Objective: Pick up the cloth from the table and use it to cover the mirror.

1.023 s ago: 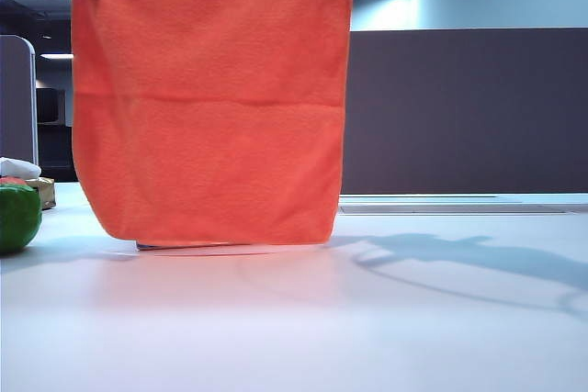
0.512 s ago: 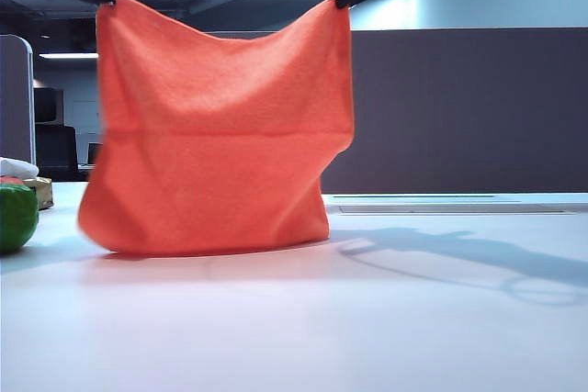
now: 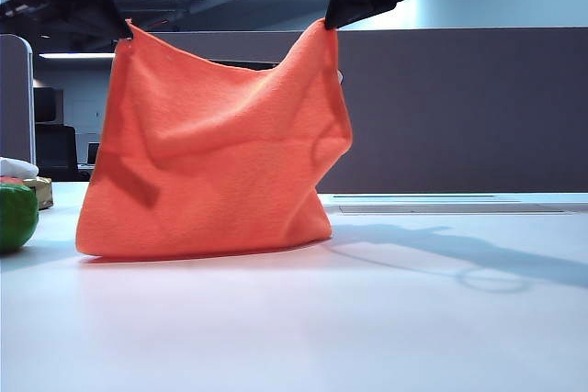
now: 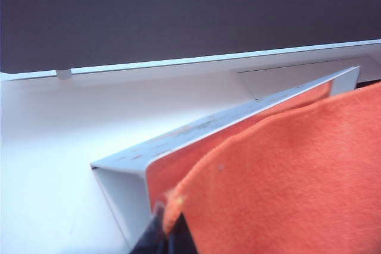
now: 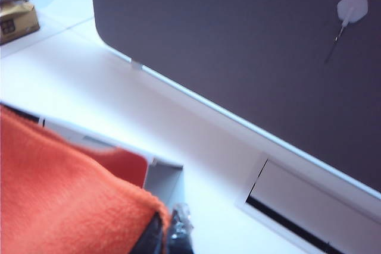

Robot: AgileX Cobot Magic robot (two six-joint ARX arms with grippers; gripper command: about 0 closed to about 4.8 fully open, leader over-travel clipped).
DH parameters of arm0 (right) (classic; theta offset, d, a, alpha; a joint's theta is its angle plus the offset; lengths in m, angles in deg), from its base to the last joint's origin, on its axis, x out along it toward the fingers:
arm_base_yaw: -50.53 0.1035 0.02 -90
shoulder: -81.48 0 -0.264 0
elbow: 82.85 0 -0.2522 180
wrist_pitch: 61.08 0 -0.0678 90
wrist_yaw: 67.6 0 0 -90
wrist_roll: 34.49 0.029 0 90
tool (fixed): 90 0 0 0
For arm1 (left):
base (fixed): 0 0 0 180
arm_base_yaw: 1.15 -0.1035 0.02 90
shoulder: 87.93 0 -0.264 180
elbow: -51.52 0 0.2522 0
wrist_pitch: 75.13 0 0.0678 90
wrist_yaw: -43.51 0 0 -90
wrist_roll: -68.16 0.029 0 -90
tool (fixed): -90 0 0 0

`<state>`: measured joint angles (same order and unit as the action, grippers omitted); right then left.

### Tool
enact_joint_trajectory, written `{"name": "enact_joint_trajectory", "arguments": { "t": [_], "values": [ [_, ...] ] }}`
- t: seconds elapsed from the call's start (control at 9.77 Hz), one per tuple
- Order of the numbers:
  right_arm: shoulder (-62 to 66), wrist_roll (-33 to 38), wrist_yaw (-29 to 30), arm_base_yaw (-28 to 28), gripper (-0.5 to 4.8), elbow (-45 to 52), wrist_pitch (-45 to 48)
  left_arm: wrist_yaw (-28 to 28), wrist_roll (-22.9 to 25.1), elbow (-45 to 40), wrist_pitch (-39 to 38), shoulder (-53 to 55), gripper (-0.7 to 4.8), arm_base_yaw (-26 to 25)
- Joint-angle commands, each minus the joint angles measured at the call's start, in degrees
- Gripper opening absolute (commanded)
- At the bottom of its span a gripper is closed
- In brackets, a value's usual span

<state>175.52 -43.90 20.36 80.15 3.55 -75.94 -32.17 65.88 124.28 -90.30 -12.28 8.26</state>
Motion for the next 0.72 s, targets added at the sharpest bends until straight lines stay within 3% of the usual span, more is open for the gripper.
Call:
{"name": "enact_joint_trajectory", "arguments": {
  "t": [0.1,0.51,0.72],
  "values": [
    [0.3,-0.1,-0.9,0.0,-0.01,-0.3,4.3,-1.8,-0.1,0.2,4.7,0.2,-0.06,0.1],
    [0.1,-1.7,-3.2,-0.8,-0.01,-0.3,7.5,-7.8,-1.2,0.3,5.8,0.2,-0.06,0.1],
    [0.2,-1.7,-3.4,-1.2,-0.01,-0.4,7.6,-7.8,-1.2,0.3,6.9,0.3,-0.06,0.1]
  ]
}}
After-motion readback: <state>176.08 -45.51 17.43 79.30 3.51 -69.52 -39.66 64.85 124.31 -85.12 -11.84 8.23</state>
